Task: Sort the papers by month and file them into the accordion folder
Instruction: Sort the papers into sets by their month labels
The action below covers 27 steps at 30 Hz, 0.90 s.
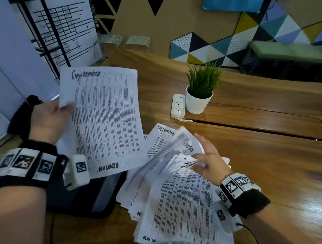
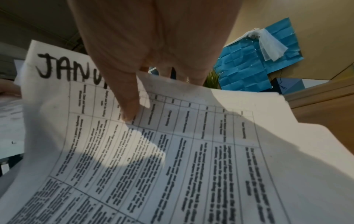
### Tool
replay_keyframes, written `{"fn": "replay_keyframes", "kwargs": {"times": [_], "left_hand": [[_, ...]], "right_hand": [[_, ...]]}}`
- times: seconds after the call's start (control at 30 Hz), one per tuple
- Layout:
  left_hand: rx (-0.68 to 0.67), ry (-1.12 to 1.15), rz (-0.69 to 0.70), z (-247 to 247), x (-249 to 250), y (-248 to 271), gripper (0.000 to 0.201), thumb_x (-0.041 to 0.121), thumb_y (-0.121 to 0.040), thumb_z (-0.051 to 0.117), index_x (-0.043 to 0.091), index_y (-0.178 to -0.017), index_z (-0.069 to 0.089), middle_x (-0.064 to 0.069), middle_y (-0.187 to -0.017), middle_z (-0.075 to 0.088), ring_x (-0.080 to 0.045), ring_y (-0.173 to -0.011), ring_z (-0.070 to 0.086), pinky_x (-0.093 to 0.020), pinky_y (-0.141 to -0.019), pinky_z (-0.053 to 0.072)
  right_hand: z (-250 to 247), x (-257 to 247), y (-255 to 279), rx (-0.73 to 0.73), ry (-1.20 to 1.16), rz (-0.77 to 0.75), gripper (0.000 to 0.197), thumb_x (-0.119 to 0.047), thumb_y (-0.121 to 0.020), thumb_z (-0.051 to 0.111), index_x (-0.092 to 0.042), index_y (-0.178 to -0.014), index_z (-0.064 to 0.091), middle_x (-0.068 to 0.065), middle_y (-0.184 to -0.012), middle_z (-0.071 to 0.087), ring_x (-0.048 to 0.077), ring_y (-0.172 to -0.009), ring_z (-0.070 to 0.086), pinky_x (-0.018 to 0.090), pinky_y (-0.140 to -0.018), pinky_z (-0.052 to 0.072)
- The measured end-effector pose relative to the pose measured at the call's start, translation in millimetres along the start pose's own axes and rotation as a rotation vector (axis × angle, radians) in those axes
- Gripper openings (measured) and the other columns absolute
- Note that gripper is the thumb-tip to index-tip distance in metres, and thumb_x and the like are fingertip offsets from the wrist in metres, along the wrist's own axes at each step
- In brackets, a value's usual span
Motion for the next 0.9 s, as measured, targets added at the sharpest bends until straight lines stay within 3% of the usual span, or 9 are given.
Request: {"fn": "replay_keyframes", "kwargs": {"times": [0.07,0.13,0.27,0.43,0.53,0.63,0.73,0.83,0.9], "left_hand": [[0.010,0.040,-0.009,-6,-3,1,0.005,0.017,-0.092,0.058,0.014,-0.097,0.060,-0.012,-0.089,0.055,-0.012,-0.063,0.047,-0.010,-0.051,0.036],[0.003,0.075,-0.031,-4,-8,3,0.004,0.014,-0.091,0.059,0.011,-0.094,0.060,-0.010,-0.090,0.056,-0.016,-0.071,0.050,-0.011,-0.054,0.037],[-0.109,0.169,-0.110,24,-14,18,0.022,0.013,-0.091,0.060,0.004,-0.111,0.065,-0.007,-0.089,0.062,-0.016,-0.077,0.056,-0.028,-0.072,0.045],[-0.256,0.234,-0.135,76,-10,43,0.018,0.010,-0.090,0.061,0.008,-0.107,0.066,-0.008,-0.091,0.064,-0.019,-0.087,0.060,-0.029,-0.081,0.048],[-0.414,0.187,-0.183,122,-20,66,0.011,0.008,-0.090,0.059,0.003,-0.093,0.068,-0.008,-0.083,0.063,-0.016,-0.074,0.057,-0.025,-0.067,0.045],[-0.579,0.146,-0.211,168,-32,92,0.015,0.011,-0.086,0.061,-0.001,-0.076,0.066,-0.006,-0.068,0.062,-0.015,-0.066,0.057,-0.027,-0.066,0.043],[-0.753,0.081,-0.199,203,-37,123,0.024,0.010,-0.088,0.063,0.008,-0.065,0.060,0.008,-0.055,0.058,0.004,-0.052,0.054,-0.009,-0.053,0.039],[-0.922,0.053,-0.243,221,-38,154,0.018,0.013,-0.091,0.060,0.009,-0.074,0.059,-0.002,-0.074,0.060,-0.003,-0.067,0.058,-0.009,-0.057,0.040],[-0.970,0.090,-0.350,223,-44,165,0.027,0.027,-0.095,0.054,0.003,-0.097,0.065,-0.014,-0.101,0.068,-0.020,-0.094,0.063,-0.018,-0.076,0.047]], "right_hand": [[-4,-1,6,0.004,-0.019,-0.012,0.021,-0.019,-0.077,0.073,-0.017,-0.098,0.073,-0.001,-0.152,0.016,0.017,-0.140,0.008,0.037,-0.115,0.010],[-14,-7,16,-0.009,-0.045,-0.007,0.020,-0.014,-0.079,0.071,-0.017,-0.099,0.071,-0.009,-0.139,0.033,0.009,-0.132,0.025,0.035,-0.114,0.023],[-34,-18,38,-0.083,-0.181,-0.003,0.030,-0.004,-0.079,0.068,-0.027,-0.097,0.072,-0.016,-0.104,0.068,-0.002,-0.098,0.061,0.030,-0.089,0.050],[-62,-35,60,-0.226,-0.221,0.079,0.013,-0.025,-0.082,0.067,-0.022,-0.093,0.073,-0.011,-0.096,0.072,0.004,-0.091,0.067,0.034,-0.081,0.054],[-85,-56,68,-0.339,-0.120,0.113,0.051,-0.063,-0.070,0.055,-0.021,-0.094,0.070,-0.004,-0.086,0.072,0.004,-0.074,0.067,0.030,-0.070,0.055],[-110,-78,68,-0.406,-0.147,0.127,0.017,-0.042,-0.075,0.065,-0.038,-0.091,0.069,-0.019,-0.080,0.072,-0.003,-0.069,0.065,0.021,-0.064,0.053],[-120,-81,52,-0.416,-0.171,0.156,0.015,-0.027,-0.080,0.067,-0.040,-0.078,0.063,-0.027,-0.063,0.065,-0.008,-0.056,0.060,0.008,-0.051,0.041],[-95,-58,26,-0.428,-0.103,0.243,0.015,-0.032,-0.079,0.067,-0.041,-0.090,0.060,-0.020,-0.096,0.069,-0.004,-0.083,0.063,0.019,-0.077,0.051],[-61,-34,11,-0.452,-0.087,0.291,0.021,-0.028,-0.082,0.065,-0.038,-0.099,0.059,-0.013,-0.113,0.065,0.002,-0.096,0.061,0.026,-0.092,0.049]]}}
Point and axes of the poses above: each hand's wrist, its own y-axis away from the middle knuckle, its own z-axis out of the palm, x = y × z, the point moved 8 cm from there along -y, towards the middle knuckle
